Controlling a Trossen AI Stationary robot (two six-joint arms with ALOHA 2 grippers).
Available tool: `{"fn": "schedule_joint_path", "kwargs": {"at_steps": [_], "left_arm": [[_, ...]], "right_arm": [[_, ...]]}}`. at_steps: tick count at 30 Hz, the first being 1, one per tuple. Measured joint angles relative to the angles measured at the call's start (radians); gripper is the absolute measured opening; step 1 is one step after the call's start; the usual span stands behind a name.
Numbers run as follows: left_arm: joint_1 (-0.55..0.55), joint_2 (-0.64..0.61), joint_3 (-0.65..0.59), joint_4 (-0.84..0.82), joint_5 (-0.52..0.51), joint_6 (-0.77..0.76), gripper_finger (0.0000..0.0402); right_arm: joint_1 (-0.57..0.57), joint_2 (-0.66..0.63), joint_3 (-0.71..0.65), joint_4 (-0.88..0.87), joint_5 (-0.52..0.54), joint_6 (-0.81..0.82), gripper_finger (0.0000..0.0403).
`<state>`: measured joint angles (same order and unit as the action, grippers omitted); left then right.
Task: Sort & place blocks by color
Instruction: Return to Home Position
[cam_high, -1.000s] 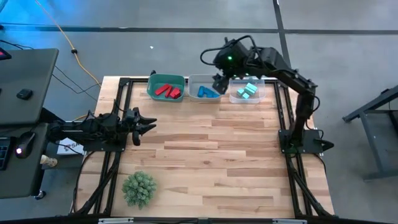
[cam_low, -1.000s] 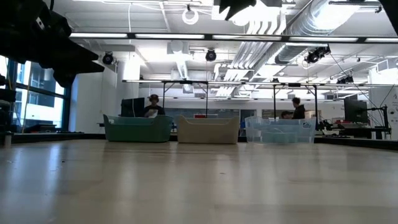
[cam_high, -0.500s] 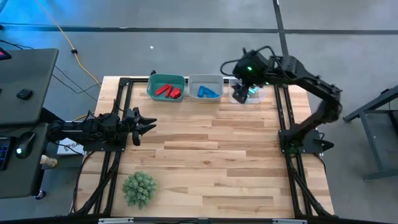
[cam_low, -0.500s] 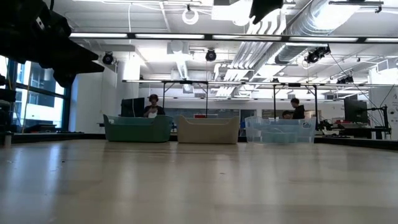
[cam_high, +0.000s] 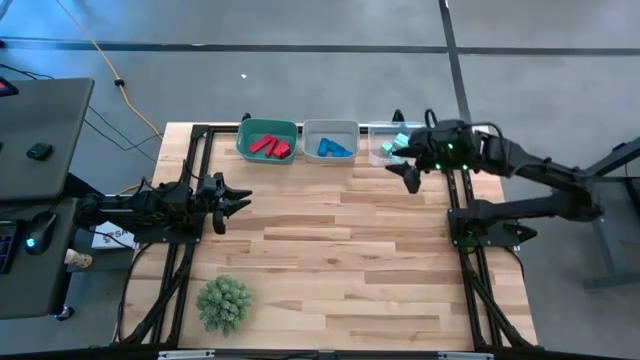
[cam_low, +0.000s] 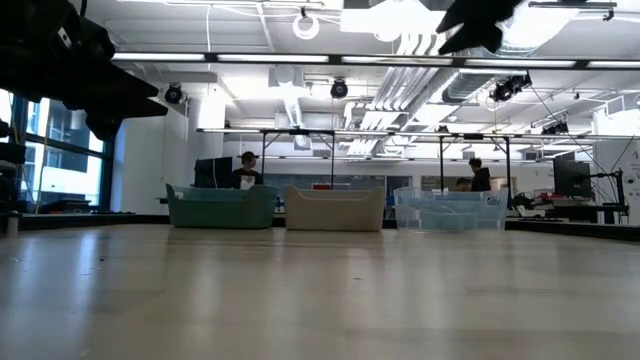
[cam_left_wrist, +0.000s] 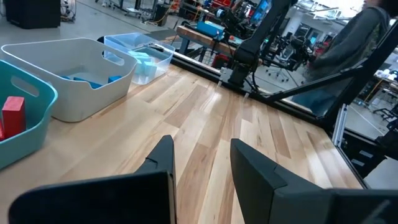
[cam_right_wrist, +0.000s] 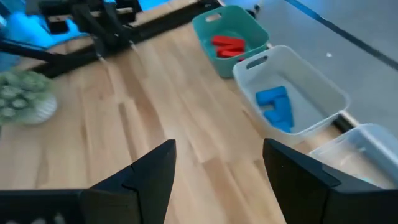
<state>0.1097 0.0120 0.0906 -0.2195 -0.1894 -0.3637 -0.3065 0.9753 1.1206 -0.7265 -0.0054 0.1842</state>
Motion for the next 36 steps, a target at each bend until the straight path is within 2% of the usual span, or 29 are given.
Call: {"fn": "schedule_joint_path", "kwargs": {"at_steps": [5, 15, 21, 28, 36], "left_arm": [[0.000, 0.000, 0.000, 0.000, 0.000, 0.000, 0.0076], [0.000, 0.000, 0.000, 0.000, 0.000, 0.000, 0.0076], [0.000, 0.000, 0.000, 0.000, 0.000, 0.000, 0.0076], [0.000, 0.000, 0.000, 0.000, 0.000, 0.000, 0.0076], [0.000, 0.000, 0.000, 0.000, 0.000, 0.000, 0.0076]], "right_arm": [[0.003, -0.150, -0.217, 0.150, -0.048, 0.063, 0.0231], [0.098, -0.425, -0.599, 0.390, -0.048, 0.156, 0.0231], [0.152, -0.549, -0.748, 0.467, -0.048, 0.159, 0.0231], [0.188, -0.679, -0.859, 0.472, -0.005, 0.148, 0.0231], [0.229, -0.815, -1.010, 0.557, -0.031, 0.151, 0.0231]]}}
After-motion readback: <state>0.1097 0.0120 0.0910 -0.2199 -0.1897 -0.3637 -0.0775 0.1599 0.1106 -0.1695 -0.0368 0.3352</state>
